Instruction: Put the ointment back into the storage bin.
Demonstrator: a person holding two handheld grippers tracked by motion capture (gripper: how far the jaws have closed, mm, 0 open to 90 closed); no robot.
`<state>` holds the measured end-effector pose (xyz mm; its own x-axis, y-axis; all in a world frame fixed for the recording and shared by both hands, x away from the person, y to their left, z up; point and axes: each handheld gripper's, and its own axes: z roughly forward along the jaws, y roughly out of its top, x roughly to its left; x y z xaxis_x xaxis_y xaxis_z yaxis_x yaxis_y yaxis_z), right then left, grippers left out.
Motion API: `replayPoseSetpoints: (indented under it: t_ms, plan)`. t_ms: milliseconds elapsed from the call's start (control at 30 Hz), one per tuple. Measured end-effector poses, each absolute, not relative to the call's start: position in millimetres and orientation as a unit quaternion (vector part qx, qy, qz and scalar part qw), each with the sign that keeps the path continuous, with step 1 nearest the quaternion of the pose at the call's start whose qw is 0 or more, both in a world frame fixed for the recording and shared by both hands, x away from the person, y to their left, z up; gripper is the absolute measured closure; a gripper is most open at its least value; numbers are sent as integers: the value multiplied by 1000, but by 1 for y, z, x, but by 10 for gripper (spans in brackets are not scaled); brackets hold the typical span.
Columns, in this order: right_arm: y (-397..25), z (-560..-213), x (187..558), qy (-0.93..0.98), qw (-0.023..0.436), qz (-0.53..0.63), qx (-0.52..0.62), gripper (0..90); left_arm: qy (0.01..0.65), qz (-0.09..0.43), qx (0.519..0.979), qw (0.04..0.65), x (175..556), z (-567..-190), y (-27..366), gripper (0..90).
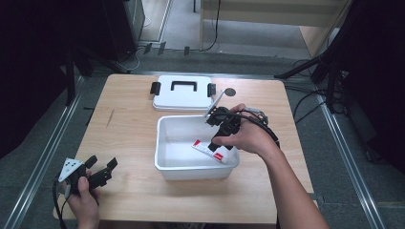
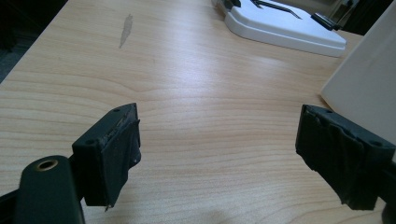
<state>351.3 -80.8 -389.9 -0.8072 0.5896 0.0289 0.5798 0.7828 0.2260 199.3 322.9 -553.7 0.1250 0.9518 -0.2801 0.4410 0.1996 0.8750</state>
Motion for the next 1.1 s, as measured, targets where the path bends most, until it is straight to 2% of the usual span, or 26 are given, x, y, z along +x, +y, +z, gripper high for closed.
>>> replayPoseSetpoints:
  t_ms: [467,1100]
  plan:
    - [-116,-373,344,933,38,134,331,239,606,265,575,482,199,-554,323,147]
    - [-189,-391,338,897,49,191,395,294,606,266,576,479,199,-554,322,147]
